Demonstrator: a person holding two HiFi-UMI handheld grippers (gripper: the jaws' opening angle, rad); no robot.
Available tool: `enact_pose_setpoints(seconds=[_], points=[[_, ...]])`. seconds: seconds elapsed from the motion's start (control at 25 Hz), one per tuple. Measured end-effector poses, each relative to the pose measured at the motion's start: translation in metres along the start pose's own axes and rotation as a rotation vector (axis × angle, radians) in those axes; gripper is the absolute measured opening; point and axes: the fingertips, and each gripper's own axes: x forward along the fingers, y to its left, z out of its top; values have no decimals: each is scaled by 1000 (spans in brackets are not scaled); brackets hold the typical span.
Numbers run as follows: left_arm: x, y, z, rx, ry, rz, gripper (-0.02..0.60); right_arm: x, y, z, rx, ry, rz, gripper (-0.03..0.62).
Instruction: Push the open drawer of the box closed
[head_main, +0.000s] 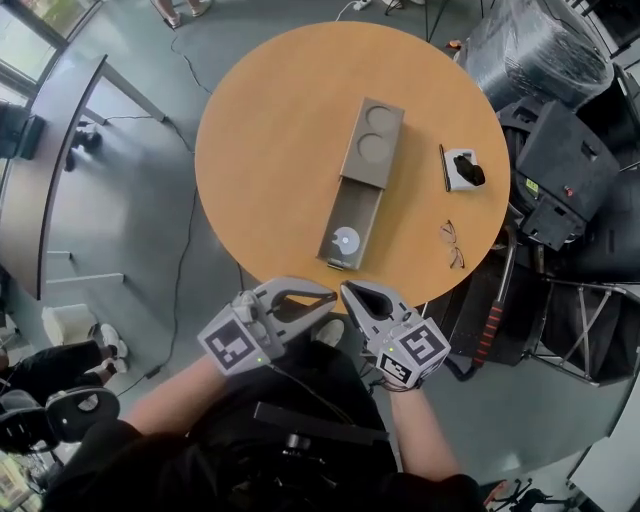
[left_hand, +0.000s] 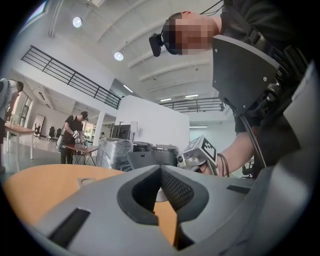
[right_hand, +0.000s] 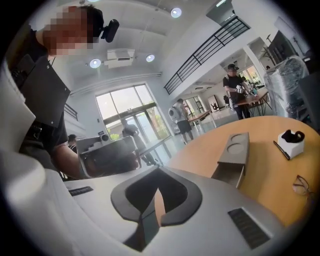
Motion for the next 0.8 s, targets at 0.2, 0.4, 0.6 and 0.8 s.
enact_pose_setpoints(seconds=[0.2, 0.4, 0.6, 0.8], points=[[16, 17, -40, 34, 9, -2, 31, 16, -35, -33, 96, 17, -28, 5], [21, 32, -83, -4, 26, 19, 31, 33, -64, -80, 190, 44, -64, 5], [22, 39, -123, -6, 77, 29, 31, 48, -86, -123, 253, 105, -96, 5], [23, 50, -151, -46, 103, 45, 31, 61, -99, -151, 306, 134, -112, 5]])
